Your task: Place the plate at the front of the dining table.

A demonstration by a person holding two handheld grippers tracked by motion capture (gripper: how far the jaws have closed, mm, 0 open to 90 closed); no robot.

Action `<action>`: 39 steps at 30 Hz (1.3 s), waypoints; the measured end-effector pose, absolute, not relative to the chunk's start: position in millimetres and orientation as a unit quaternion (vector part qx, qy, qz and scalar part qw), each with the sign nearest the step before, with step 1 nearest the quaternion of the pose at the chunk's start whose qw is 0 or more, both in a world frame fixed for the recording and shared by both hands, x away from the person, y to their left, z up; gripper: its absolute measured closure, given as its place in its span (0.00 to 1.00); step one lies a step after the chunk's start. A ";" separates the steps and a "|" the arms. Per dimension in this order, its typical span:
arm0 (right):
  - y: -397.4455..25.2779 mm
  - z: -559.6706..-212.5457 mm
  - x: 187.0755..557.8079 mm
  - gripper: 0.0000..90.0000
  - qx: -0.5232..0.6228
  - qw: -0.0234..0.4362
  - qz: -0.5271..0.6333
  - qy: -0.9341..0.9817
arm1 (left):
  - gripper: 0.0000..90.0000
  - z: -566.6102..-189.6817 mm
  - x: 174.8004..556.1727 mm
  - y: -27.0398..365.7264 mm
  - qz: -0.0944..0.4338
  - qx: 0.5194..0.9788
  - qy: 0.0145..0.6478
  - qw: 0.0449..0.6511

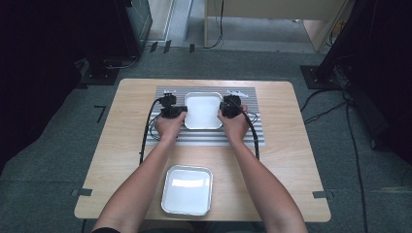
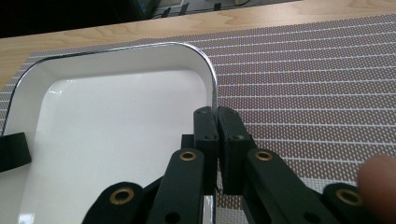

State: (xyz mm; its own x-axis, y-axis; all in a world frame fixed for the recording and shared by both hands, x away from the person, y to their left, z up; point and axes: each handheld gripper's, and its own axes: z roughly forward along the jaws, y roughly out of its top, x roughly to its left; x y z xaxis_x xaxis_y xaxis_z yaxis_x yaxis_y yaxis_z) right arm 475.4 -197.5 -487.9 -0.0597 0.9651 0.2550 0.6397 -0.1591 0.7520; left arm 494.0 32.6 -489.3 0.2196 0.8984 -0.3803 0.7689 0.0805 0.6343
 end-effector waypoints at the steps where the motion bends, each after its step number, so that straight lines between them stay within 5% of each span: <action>1: -197.2 -488.7 476.7 0.98 0.653 0.208 0.391 0.614 | 0.99 -490.0 495.4 32.9 0.082 0.673 0.619 0.395; 13: -197.8 -506.2 485.0 0.97 0.659 0.200 0.379 0.618 | 0.94 -505.1 499.0 34.3 0.085 0.677 0.607 0.408; 19: -205.9 -507.9 480.5 0.88 0.653 0.196 0.386 0.621 | 0.74 -499.5 493.6 48.1 0.086 0.666 0.604 0.430; 29: -211.4 -508.7 465.9 0.88 0.666 0.139 0.419 0.602 | 0.75 -504.6 479.3 47.0 0.042 0.686 0.588 0.427; 39: -205.2 -511.5 468.0 0.96 0.682 0.155 0.397 0.594 | 0.83 -503.7 482.1 36.2 0.078 0.682 0.598 0.414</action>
